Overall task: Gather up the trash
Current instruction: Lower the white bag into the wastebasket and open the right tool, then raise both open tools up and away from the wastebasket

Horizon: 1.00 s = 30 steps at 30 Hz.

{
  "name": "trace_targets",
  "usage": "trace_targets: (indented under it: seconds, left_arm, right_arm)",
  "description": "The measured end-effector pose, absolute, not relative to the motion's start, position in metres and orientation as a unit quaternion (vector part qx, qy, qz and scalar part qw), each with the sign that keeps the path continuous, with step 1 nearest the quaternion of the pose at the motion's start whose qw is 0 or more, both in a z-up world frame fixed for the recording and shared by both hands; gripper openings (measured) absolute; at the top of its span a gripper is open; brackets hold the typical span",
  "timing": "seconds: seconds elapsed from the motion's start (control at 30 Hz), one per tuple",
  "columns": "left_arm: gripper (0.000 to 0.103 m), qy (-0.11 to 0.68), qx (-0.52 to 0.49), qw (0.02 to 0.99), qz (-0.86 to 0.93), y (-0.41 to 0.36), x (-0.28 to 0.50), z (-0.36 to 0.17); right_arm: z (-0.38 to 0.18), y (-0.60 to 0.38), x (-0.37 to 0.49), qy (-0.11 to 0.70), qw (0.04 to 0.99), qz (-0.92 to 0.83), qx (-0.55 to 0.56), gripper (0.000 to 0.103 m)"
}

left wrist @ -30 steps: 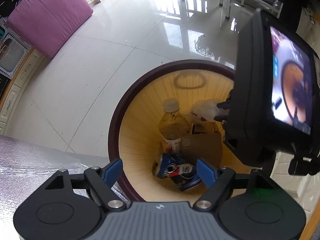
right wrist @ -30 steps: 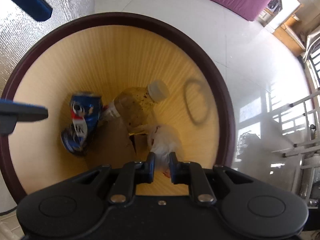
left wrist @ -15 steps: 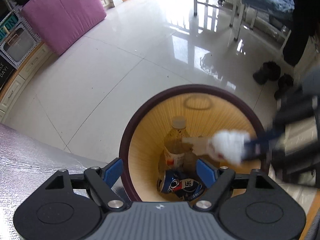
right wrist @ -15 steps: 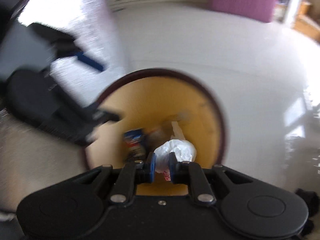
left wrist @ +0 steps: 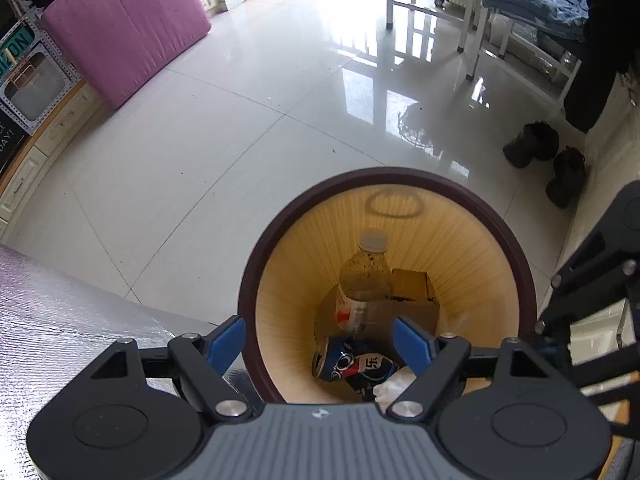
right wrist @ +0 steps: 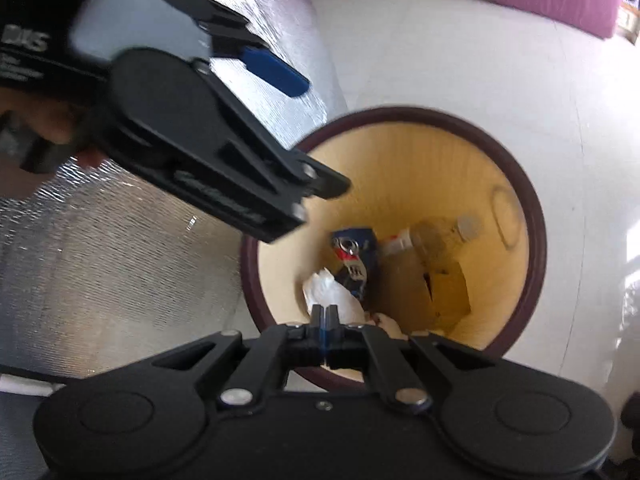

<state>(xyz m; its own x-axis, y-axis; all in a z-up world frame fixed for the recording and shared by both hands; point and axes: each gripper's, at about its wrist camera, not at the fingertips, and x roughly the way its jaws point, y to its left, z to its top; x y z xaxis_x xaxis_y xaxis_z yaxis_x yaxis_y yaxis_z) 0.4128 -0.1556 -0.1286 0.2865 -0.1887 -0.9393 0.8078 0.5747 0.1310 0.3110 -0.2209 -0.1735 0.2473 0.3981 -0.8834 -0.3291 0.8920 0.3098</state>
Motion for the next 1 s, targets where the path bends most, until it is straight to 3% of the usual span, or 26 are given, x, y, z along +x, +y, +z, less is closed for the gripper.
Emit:
trace_targets:
  seconds: [0.23, 0.33, 0.43, 0.7, 1.0]
  left_arm:
    - [0.082, 0.509, 0.316, 0.729, -0.331, -0.153, 0.407, -0.136]
    - [0.087, 0.513, 0.315, 0.729, -0.325, -0.151, 0.403, -0.137]
    - [0.09, 0.515, 0.309, 0.732, -0.321, -0.147, 0.397, -0.135]
    - [0.103, 0.523, 0.275, 0.751, -0.296, -0.134, 0.375, -0.122]
    - [0.103, 0.534, 0.227, 0.772, -0.259, -0.114, 0.348, -0.103]
  right_arm:
    - [-0.19, -0.227, 0.31, 0.581, 0.793, 0.18, 0.022, 0.012]
    - [-0.181, -0.234, 0.309, 0.572, 0.803, 0.165, 0.033, 0.022]
    - [-0.172, -0.242, 0.305, 0.561, 0.813, 0.148, 0.043, 0.025]
    - [-0.147, -0.257, 0.286, 0.535, 0.835, 0.111, 0.061, 0.054]
    - [-0.122, -0.269, 0.26, 0.514, 0.852, 0.077, 0.059, 0.082]
